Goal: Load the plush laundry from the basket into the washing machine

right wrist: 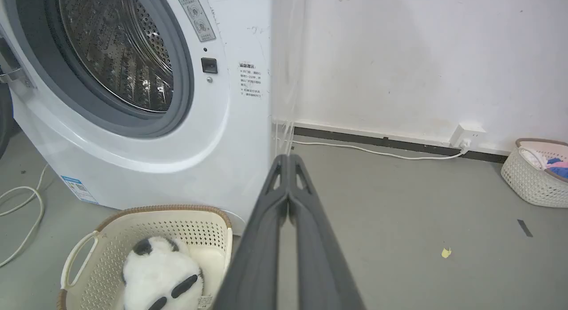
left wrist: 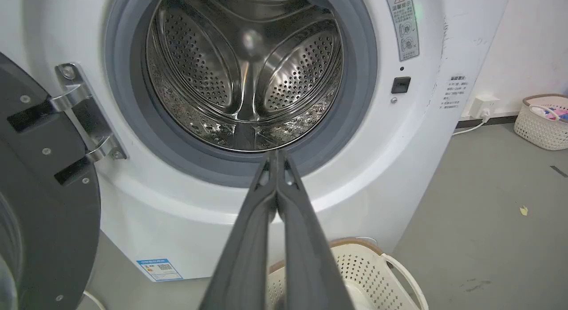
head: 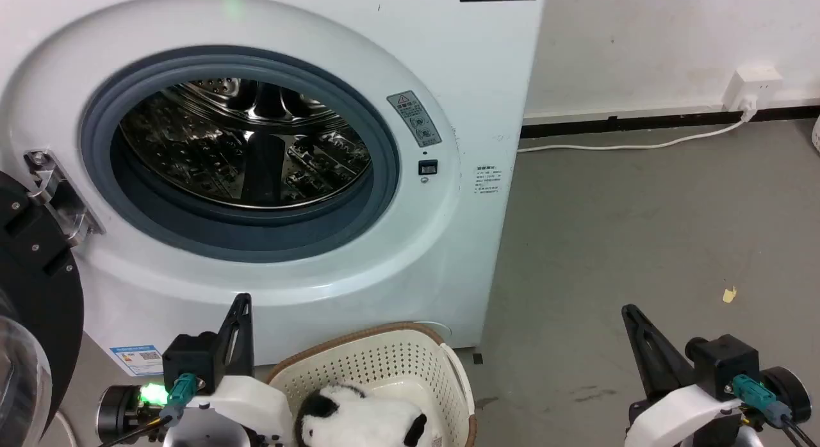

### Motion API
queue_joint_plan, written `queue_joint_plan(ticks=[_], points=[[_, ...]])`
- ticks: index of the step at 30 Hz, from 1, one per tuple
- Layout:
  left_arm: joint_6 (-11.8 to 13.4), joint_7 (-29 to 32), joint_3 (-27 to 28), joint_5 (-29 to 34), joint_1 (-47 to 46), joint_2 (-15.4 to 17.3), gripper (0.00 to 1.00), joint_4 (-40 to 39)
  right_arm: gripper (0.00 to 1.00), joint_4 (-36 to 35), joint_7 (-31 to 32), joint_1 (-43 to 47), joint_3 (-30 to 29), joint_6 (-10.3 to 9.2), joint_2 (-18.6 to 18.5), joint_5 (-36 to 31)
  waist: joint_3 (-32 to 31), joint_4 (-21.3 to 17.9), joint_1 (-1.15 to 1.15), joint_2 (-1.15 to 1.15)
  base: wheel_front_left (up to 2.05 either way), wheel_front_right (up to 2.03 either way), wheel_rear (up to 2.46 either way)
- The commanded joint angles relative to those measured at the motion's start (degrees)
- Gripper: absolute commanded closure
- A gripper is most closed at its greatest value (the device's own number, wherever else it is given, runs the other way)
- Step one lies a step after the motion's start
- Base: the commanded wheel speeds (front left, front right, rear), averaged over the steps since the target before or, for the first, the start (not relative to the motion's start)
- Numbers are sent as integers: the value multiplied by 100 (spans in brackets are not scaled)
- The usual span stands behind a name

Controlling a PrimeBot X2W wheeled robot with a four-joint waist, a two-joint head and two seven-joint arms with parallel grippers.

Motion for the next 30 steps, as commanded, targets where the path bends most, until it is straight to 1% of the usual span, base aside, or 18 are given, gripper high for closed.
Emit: queue_joint_plan(ticks=[1, 30], points=[[-25, 2, 3, 10, 102, 1, 100, -26, 100, -23, 8, -67, -2, -5, 8, -43, 0, 0, 0, 0, 0, 0, 0], [-25, 2, 3, 10, 102, 1, 100, -26, 100, -23, 8, -67, -2, -5, 8, -43, 0, 0, 0, 0, 0, 0, 0]])
